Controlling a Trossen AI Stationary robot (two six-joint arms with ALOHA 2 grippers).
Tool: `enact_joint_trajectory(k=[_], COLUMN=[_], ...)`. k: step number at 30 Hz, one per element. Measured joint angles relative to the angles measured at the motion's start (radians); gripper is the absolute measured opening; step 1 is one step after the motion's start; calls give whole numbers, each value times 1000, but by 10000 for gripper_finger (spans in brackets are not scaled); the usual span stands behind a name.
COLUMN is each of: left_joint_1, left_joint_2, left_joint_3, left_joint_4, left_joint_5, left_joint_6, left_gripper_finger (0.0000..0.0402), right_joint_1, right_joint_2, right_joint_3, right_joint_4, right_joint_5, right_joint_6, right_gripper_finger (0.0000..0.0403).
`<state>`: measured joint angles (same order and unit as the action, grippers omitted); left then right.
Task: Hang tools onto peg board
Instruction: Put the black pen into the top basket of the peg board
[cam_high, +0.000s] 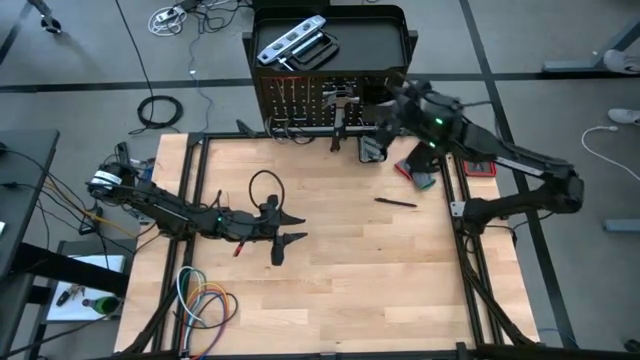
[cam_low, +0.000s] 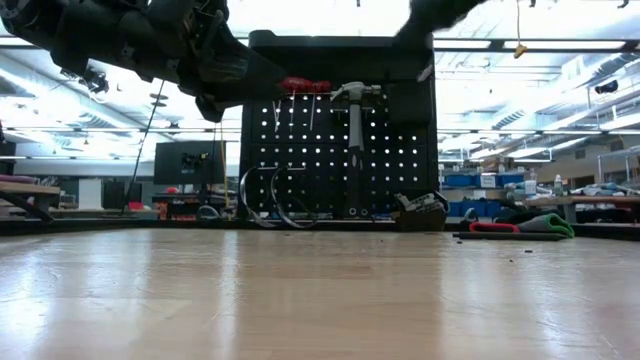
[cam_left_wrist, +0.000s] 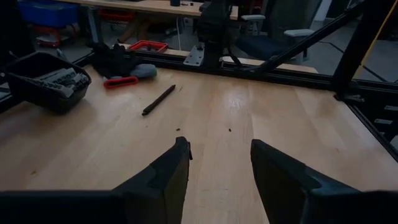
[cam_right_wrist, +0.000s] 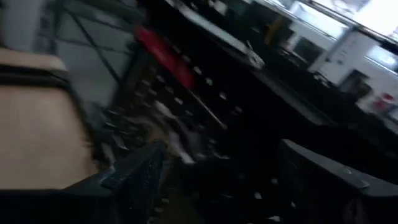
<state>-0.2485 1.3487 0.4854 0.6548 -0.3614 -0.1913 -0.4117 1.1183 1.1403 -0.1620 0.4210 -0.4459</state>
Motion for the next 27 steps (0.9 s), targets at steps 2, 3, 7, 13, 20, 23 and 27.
enact_joint_trajectory(k=[2,3,7,13,20,23,27], left_joint_1=[0,0,0,0,0,0,0], left_joint_2=[0,0,0,0,0,0,0], left_joint_3=[0,0,0,0,0,0,0], left_joint_4=[0,0,0,4,7,6,6], left_joint_5=[0,0,19,43,34,33,25], left_joint_6=[-3,-3,-6,-30,-30,-19,12], left_gripper_finger=[172,172,172,172,172,172,172], right_joint_1=[78,113,224,309,341,292,218], right_joint_2=[-39,-54,-71,32,183,231,275], right_joint_3=[6,6,5,-73,-239,-301,-358], right_joint_4=[-50,-89,-379,-747,-756,-718,-636], right_joint_5=[22,40,75,-150,-234,-313,-321], right_joint_6=[32,53,294,728,817,788,733], right_gripper_finger=[317,315,303,277,254,246,234])
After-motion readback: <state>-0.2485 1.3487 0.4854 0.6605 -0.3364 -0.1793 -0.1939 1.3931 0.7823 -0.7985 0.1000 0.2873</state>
